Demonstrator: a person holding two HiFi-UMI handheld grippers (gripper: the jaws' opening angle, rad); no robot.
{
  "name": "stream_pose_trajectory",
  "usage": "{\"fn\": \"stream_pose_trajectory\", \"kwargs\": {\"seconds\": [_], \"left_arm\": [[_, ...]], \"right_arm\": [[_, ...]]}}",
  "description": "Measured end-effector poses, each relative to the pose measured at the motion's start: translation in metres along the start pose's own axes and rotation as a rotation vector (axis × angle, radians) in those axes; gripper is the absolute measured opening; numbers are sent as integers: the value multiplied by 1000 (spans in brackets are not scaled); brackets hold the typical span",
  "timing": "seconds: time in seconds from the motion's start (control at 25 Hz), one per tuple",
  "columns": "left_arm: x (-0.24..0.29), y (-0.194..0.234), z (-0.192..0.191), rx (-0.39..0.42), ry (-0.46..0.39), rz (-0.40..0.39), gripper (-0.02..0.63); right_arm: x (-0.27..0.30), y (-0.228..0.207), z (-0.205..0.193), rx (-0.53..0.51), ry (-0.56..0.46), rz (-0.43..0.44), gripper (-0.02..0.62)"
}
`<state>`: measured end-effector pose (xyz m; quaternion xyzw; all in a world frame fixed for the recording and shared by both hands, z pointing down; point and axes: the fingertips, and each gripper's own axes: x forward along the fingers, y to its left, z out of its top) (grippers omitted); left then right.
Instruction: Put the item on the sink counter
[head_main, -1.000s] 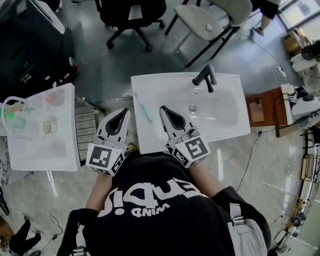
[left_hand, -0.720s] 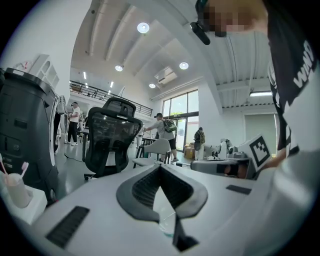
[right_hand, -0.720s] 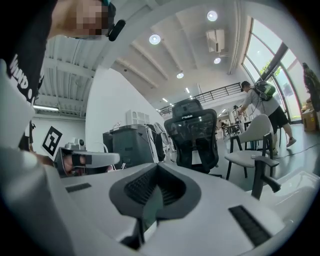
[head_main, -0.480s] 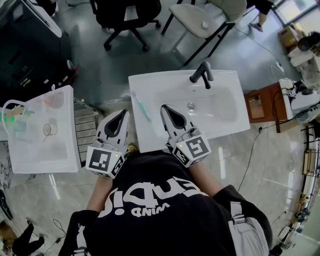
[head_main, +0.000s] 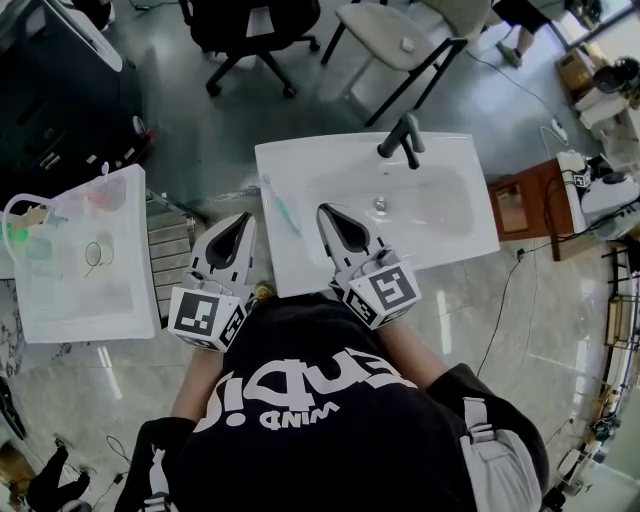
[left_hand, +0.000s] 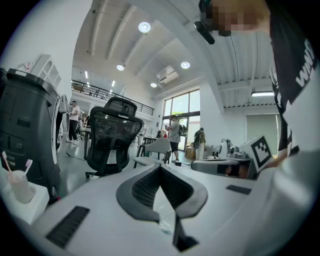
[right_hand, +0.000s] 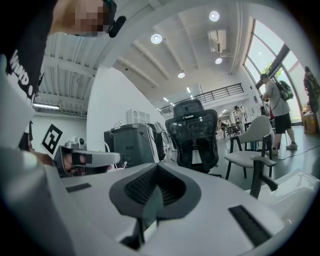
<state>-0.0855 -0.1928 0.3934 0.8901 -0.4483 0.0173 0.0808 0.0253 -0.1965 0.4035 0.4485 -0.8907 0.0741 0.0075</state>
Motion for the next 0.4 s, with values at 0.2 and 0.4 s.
{"fn": "stream_pose_trajectory", "kwargs": {"seconds": [0.2, 0.4], "left_arm": [[-3, -1, -2, -4, 4, 2, 20], [-5, 1, -2, -3, 1, 10, 20]], "right_arm": [[-2, 3, 0, -13, 1, 6, 18], [-1, 5, -2, -11, 6, 13, 18]]}}
